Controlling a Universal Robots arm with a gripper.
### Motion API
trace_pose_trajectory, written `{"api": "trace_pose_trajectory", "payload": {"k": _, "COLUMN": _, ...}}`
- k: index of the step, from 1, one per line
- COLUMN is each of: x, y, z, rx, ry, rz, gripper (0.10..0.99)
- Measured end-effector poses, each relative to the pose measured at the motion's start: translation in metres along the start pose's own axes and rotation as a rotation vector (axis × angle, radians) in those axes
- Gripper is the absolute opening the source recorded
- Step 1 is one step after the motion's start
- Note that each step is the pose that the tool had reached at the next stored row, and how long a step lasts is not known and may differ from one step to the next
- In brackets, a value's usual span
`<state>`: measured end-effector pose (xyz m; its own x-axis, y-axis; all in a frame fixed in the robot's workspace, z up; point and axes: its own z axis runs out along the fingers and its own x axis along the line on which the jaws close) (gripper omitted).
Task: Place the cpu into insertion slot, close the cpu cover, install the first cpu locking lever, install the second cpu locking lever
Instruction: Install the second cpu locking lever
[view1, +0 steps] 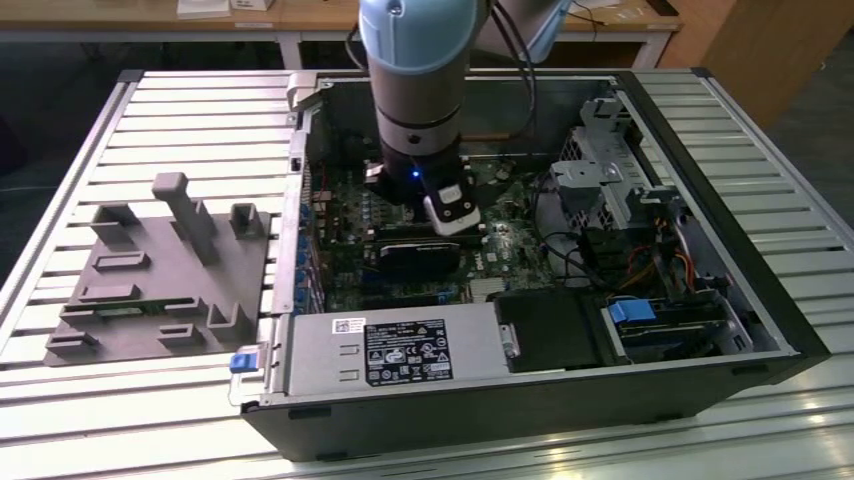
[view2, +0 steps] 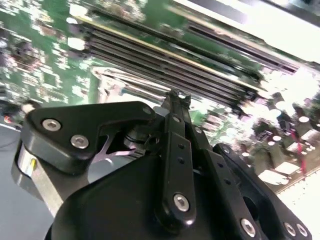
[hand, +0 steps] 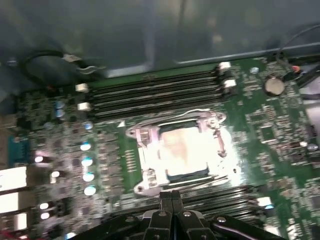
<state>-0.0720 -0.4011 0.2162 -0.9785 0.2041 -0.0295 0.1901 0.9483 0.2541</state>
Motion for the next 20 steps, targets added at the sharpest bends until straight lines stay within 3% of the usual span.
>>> {"api": "trace_pose_trajectory", "payload": {"k": 4, "x": -0.0141, "y": 0.0028, "z": 0.0012, "rx": 0.000, "ry": 0.0009, "rz": 0.000, "gripper": 0.102}}
{"api": "trace_pose_trajectory", "payload": {"k": 7, "x": -0.0180, "y": 0.0056, "z": 0.0020, "rx": 0.007, "ry": 0.0001, "rz": 0.000, "gripper": 0.102}}
{"api": "trace_pose_trajectory", "payload": {"k": 10, "x": -0.0176, "y": 0.0112, "z": 0.0035, "rx": 0.025, "ry": -0.0036, "rz": -0.002, "gripper": 0.102}}
{"api": "trace_pose_trajectory", "payload": {"k": 14, "x": -0.0154, "y": 0.0217, "z": 0.0061, "rx": 0.062, "ry": -0.0106, "rz": -0.005, "gripper": 0.102}}
{"api": "trace_pose_trajectory", "payload": {"k": 20, "x": -0.0146, "y": 0.0341, "z": 0.0094, "rx": 0.074, "ry": -0.0130, "rz": -0.006, "gripper": 0.102}}
